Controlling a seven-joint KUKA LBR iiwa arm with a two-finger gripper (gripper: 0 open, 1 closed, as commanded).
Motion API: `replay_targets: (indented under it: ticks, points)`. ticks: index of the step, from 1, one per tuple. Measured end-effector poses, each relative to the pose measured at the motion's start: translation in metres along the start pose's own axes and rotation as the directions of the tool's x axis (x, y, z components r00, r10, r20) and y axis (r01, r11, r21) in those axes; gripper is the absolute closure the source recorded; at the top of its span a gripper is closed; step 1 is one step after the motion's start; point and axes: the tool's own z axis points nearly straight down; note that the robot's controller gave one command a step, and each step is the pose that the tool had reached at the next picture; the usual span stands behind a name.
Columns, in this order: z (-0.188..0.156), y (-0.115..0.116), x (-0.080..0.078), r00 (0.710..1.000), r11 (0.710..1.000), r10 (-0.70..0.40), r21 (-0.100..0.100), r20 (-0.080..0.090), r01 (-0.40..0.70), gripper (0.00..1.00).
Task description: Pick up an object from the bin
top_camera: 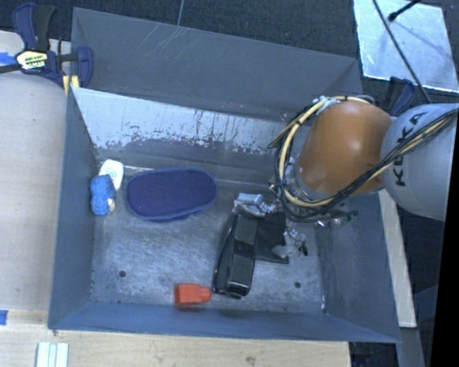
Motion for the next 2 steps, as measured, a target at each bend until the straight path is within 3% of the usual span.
replay_targets:
  ticks: [1, 2]
  points:
    - [-0.001, 0.000, 0.000, 1.000, 1.000, 0.003, 0.000, 0.001, -0.003, 1.00]
    - [-0.151, 0.008, 0.004, 0.999, 0.999, 0.045, 0.002, 0.001, -0.045, 1.00]
